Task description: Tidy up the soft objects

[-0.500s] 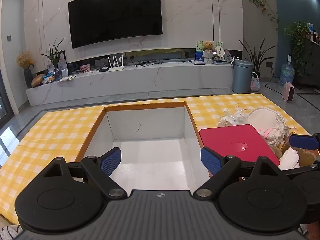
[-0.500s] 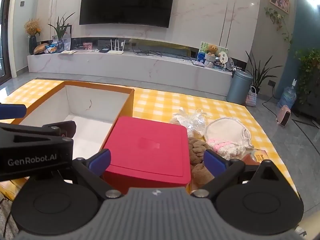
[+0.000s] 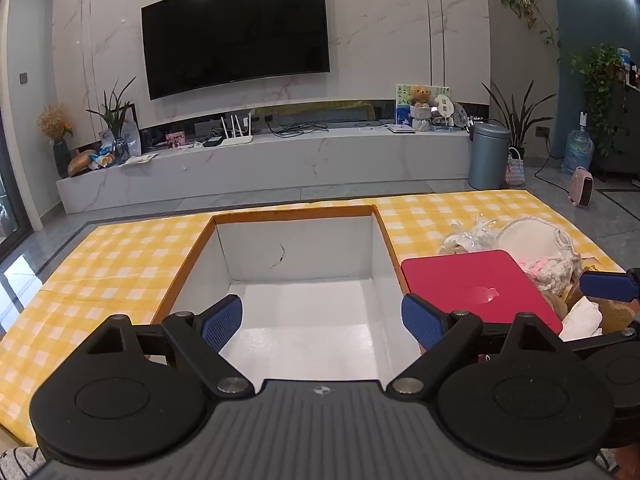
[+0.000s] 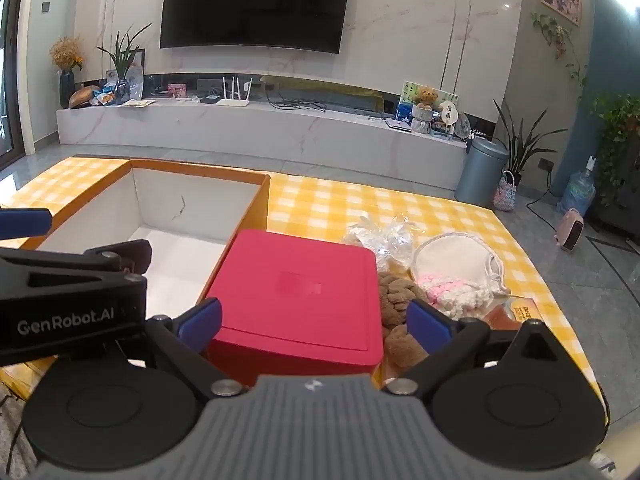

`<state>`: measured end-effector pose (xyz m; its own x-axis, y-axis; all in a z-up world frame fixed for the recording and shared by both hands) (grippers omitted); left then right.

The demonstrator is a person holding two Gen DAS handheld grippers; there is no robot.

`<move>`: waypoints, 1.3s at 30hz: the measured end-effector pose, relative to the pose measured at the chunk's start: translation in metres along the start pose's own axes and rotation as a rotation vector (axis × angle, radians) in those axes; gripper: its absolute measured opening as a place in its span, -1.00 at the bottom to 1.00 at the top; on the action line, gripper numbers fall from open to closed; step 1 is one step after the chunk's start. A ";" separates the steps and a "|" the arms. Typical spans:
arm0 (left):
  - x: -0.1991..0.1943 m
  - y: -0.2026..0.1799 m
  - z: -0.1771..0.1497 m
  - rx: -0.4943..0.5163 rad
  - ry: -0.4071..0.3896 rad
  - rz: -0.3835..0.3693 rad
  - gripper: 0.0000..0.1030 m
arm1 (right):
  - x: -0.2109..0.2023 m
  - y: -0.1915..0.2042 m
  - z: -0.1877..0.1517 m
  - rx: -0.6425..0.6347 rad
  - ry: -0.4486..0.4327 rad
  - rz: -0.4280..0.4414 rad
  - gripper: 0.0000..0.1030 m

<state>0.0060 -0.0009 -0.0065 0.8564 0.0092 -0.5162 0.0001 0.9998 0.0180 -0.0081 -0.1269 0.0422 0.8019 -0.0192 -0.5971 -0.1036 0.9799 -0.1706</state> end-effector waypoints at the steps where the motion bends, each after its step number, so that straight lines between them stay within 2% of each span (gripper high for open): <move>1: 0.000 0.000 0.000 0.000 0.000 -0.001 1.00 | 0.000 0.000 0.000 0.001 0.001 0.002 0.88; 39: 0.006 0.001 -0.003 -0.036 0.026 0.001 1.00 | 0.004 0.002 -0.001 -0.004 0.016 -0.014 0.84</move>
<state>0.0099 0.0005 -0.0119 0.8427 0.0099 -0.5384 -0.0194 0.9997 -0.0120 -0.0056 -0.1253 0.0391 0.7939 -0.0357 -0.6069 -0.0951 0.9787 -0.1820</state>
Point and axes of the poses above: each gripper's, at about its wrist camera, not at the fingertips, and x roughly the way its jaws point, y to its left, z to its top, the point moved 1 cm from there along x, roughly the way its jaws point, and after that the axes turned 4 degrees about -x, right-handed, at the moved point
